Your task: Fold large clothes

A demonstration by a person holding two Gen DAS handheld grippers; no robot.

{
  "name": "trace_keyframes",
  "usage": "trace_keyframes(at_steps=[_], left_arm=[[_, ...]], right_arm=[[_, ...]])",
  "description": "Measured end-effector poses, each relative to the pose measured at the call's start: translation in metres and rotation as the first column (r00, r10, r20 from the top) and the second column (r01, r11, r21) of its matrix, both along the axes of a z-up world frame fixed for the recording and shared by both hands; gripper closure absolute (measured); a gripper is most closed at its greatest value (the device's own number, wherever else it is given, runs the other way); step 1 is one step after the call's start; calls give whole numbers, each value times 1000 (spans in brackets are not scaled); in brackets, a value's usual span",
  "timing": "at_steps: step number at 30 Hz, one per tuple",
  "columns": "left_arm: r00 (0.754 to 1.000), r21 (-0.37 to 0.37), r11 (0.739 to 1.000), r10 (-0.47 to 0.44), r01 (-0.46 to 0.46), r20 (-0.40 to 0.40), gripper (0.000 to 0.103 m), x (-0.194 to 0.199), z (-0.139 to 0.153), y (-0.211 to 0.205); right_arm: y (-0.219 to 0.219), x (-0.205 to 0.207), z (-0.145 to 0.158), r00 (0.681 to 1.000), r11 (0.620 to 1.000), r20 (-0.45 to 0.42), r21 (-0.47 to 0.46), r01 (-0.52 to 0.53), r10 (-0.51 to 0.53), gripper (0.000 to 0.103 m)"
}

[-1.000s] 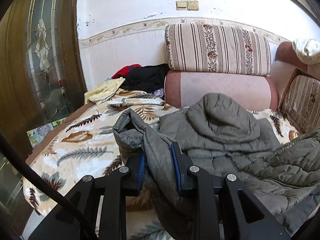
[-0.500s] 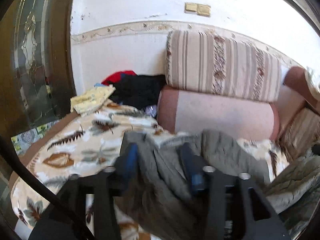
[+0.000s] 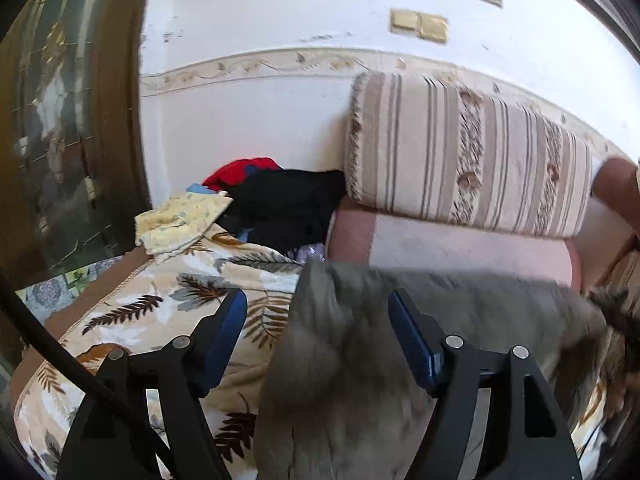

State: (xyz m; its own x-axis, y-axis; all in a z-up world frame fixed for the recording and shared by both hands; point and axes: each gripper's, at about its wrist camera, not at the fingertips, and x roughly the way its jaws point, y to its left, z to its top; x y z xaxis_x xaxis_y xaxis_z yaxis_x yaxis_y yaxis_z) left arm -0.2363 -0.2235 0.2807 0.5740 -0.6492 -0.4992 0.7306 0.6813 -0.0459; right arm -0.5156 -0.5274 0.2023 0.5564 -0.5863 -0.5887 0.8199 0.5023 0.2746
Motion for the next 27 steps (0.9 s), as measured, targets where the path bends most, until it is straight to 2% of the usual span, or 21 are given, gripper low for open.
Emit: trace_keyframes(at_steps=[2,7,13,15,17,18,19,20,23,25,27], left_arm=[[999,18,999,-37,37,-16,31,-5,-19,-16],[988,114,983,-138,146,-73,31,-17,-78,-72],[987,234,961,-132,150,-92,31,-6,-141,-129],[984,263,952,-124,155,-130,31,6,-157,-144],[977,286,944,-113,163,-182,30,19,-173,-156],[975,292,942,-111,165,-192,29,23,-177,-160],[974,296,940,-110,167,-199,28,27,-182,-165],[973,298,939,-112,170,-201,28,28,-184,-168],[973,304,936,-121,178,-197,28,29,-192,-176],[974,307,935,-122,177,-191,28,30,-196,-179],[974,303,937,-122,177,-190,28,32,-197,-181]], right_arm=[[-14,6,-8,1000,1000,-9,14,12,-12,86],[-42,20,-27,998,999,-51,40,24,-22,86],[-63,32,-49,997,997,-72,78,11,-5,83],[-70,36,-58,997,995,-75,95,0,7,81],[-74,38,-63,997,994,-67,110,-23,31,74],[-74,37,-64,998,993,-59,115,-31,38,72],[-74,35,-64,998,992,-41,120,-37,42,66],[-73,30,-61,999,991,2,126,-50,50,63],[-63,19,-51,996,993,46,93,-76,72,60],[-54,14,-49,995,993,26,66,-100,99,59],[-45,15,-55,991,991,-39,52,-122,124,59]])
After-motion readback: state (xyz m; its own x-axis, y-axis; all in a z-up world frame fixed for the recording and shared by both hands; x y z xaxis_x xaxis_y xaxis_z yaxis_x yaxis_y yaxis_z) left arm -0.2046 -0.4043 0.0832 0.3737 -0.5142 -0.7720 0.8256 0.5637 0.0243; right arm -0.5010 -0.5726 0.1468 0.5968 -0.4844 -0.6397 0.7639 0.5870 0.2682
